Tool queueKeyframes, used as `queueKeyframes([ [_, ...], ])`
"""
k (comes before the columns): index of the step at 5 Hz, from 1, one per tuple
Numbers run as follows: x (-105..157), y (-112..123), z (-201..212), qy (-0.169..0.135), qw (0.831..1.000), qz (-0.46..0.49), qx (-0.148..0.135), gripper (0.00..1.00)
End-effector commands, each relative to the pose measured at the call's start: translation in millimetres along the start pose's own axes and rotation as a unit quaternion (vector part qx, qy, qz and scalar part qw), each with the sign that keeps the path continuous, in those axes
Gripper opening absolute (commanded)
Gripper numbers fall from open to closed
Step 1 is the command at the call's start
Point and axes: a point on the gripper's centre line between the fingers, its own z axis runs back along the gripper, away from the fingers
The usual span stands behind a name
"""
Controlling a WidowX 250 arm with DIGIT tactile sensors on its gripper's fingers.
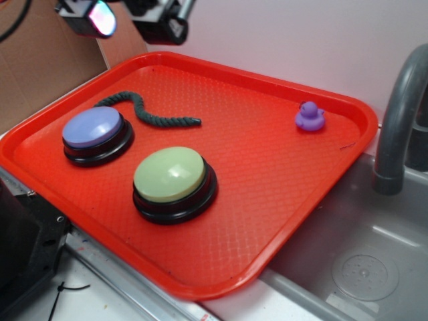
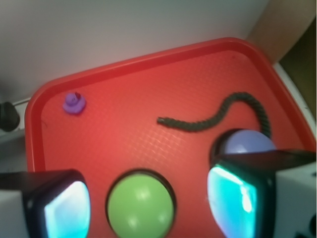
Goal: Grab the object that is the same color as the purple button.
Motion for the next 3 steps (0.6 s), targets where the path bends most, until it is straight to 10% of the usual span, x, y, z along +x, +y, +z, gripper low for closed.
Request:
queueKeyframes([
  [1, 35.2, -37.8, -37.8, -0.056, 0.998, -0.001, -0.02, 1.0],
  [3, 55.9, -68.1, -85.7, -0.073, 0.997, -0.031, -0.007, 1.0],
])
